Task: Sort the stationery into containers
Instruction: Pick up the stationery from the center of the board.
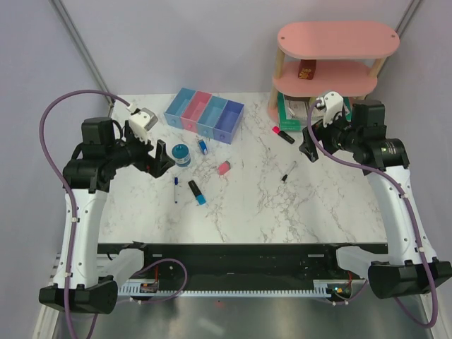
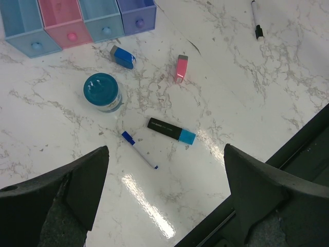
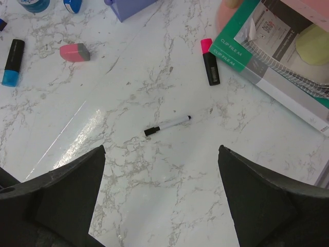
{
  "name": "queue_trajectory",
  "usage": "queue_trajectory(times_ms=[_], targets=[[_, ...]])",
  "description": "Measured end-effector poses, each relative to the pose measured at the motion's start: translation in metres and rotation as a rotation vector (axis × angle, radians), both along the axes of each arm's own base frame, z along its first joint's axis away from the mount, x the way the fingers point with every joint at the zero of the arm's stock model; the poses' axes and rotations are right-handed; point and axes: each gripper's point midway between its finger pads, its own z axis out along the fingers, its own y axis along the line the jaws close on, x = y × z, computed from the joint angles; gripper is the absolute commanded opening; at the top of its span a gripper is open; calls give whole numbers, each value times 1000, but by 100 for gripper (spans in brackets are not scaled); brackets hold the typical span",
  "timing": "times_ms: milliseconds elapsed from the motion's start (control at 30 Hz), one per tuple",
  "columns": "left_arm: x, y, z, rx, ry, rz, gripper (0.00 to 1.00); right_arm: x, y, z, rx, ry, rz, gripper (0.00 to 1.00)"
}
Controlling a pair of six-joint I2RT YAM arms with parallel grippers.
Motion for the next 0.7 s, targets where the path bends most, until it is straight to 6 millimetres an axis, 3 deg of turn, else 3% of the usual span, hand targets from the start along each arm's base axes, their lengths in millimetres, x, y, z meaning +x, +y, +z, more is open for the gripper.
queue_trajectory(times_ms=[233,400,567,700], targets=[[0,-2,1,-11,5,-8,100,4,0,-3,-19,-8,20,98],[4,-1,-4,4,11,-11,100,31,11,-11,-17,36,19,98],[23,5,-25,39,78,3,100,66,45,-40,-67,96,7,98],[38,8,-40,60,114,17,100,103,84,-53,-62,115,11,96]])
